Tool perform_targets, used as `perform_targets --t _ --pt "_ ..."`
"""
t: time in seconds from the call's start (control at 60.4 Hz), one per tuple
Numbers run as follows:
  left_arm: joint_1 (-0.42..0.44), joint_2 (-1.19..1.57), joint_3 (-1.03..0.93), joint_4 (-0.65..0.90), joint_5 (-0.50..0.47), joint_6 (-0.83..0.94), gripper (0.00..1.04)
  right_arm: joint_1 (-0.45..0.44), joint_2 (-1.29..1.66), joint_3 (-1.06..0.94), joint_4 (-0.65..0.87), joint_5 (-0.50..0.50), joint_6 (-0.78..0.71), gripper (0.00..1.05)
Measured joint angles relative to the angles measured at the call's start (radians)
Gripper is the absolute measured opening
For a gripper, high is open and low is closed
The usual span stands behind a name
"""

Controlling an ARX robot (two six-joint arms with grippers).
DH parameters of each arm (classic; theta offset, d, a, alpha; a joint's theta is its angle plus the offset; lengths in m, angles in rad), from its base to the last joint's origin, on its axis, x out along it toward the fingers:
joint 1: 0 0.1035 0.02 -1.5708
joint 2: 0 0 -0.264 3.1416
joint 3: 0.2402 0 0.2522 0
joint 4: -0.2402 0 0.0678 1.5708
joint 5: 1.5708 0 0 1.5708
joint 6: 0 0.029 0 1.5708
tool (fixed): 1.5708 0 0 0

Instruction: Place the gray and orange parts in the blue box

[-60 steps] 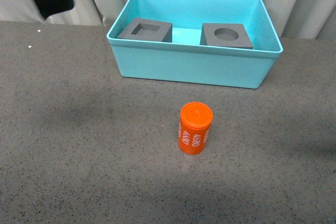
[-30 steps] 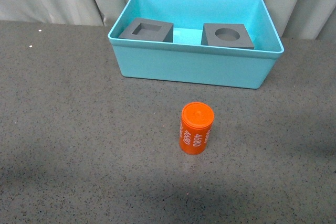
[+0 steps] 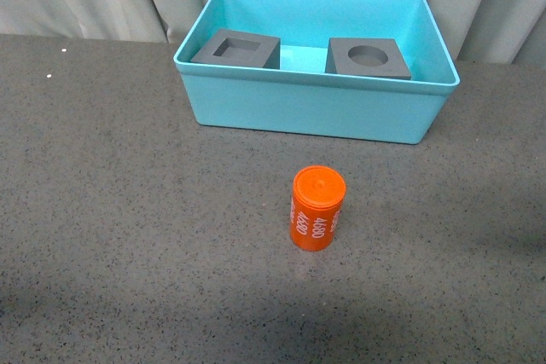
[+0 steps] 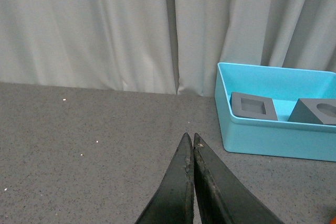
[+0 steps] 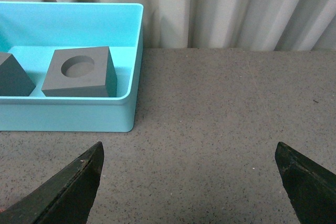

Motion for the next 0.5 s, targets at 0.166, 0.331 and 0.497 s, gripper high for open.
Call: perform_targets --t 0.166,0.331,0.497 --pt "0.002 -0.079 0.0 -0.074 0.003 0.001 0.04 0.0 0.0 0.0 0.0 0.0 0.0 0.95" --pt "0.002 -0.145 0.0 -0.138 0.005 0.001 0.04 0.0 0.0 0.0 0.0 0.0 0.0 0.95" --pt "0.002 -0.197 0.0 -0.191 0.005 0.001 0.04 0.0 0.0 0.0 0.0 0.0 0.0 0.95"
